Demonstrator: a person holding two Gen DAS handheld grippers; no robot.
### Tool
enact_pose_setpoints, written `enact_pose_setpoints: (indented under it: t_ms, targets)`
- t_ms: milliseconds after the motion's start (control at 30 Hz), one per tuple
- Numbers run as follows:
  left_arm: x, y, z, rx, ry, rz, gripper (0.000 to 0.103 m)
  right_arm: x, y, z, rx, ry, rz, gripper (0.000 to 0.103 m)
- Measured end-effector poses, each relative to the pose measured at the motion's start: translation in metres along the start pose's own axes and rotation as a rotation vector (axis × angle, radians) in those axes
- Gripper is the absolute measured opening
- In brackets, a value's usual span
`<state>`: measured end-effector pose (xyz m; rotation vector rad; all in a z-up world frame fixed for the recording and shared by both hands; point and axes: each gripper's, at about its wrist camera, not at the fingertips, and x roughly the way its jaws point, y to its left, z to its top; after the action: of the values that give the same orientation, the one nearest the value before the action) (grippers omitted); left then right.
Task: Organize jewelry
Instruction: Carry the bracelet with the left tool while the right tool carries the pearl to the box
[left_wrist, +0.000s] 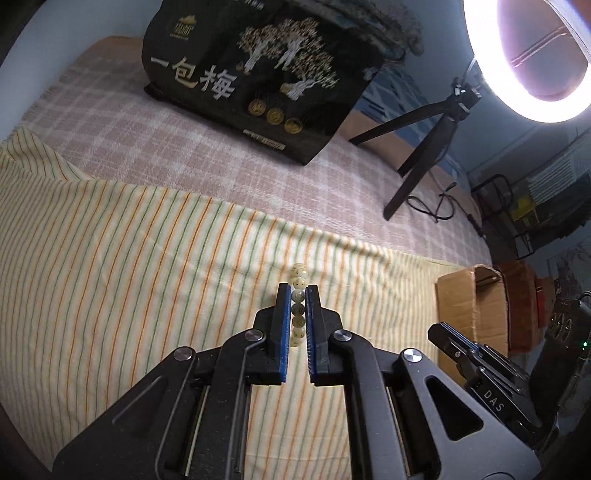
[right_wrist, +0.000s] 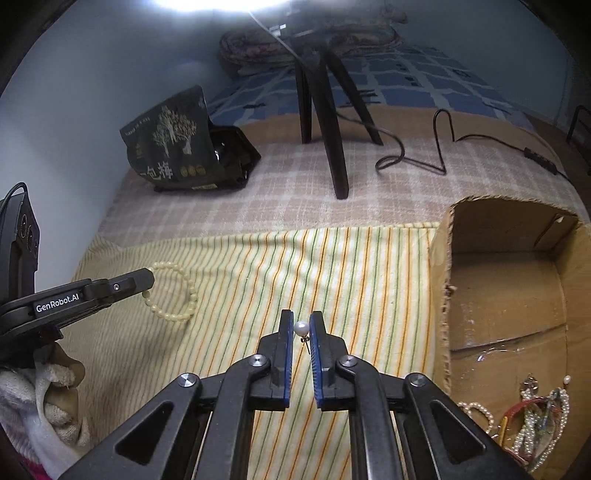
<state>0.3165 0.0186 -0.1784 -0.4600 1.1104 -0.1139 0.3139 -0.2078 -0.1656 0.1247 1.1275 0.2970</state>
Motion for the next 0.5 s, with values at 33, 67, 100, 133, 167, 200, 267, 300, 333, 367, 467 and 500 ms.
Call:
enact_pose_setpoints:
  t_ms: [33, 67, 100, 133, 167, 200, 267, 300, 333, 367, 467, 500]
  targets:
    - [-0.006, -0.003, -0.001, 0.009, -0.009, -0.006, 0.005, -0.005, -0.002, 0.0, 0.001, -0.008, 0.002, 0.006]
    - [-0.011, -0.006, -0.001, 0.018, -0.016, -0.01, 0.005, -0.009, -0.004, 0.0, 0.001, -0.016, 0.002, 0.006]
    - [-0.015, -0.009, -0.002, 0.026, -0.022, -0.014, 0.005, -0.015, -0.005, 0.0, -0.003, -0.025, -0.003, 0.006]
    - [-0.019, -0.012, -0.002, 0.035, -0.026, -0.02, 0.005, -0.021, -0.006, 0.001, -0.01, -0.035, -0.012, 0.006]
    - [-0.022, -0.014, -0.004, 0.041, -0.029, -0.024, 0.005, -0.025, -0.007, 0.001, -0.014, -0.041, -0.018, 0.006]
    - [-0.026, -0.018, -0.006, 0.049, -0.034, -0.031, 0.005, -0.03, -0.009, 0.001, -0.015, -0.051, -0.02, 0.006]
    - [-0.032, -0.025, -0.008, 0.062, -0.044, -0.044, 0.005, -0.041, -0.015, 0.001, -0.007, -0.07, -0.02, 0.006]
    - [-0.034, -0.029, -0.008, 0.069, -0.048, -0.051, 0.005, -0.048, -0.019, 0.002, -0.001, -0.081, -0.019, 0.006]
    - [-0.036, -0.033, -0.009, 0.074, -0.051, -0.056, 0.005, -0.051, -0.022, 0.002, 0.005, -0.089, -0.02, 0.006]
    - [-0.039, -0.039, -0.01, 0.084, -0.057, -0.067, 0.005, -0.057, -0.026, 0.003, 0.014, -0.099, -0.02, 0.006]
    - [-0.047, -0.053, -0.013, 0.106, -0.066, -0.093, 0.005, -0.069, -0.041, 0.004, 0.041, -0.123, -0.017, 0.006]
    - [-0.049, -0.059, -0.015, 0.12, -0.068, -0.102, 0.005, -0.073, -0.045, 0.004, 0.049, -0.131, -0.02, 0.006]
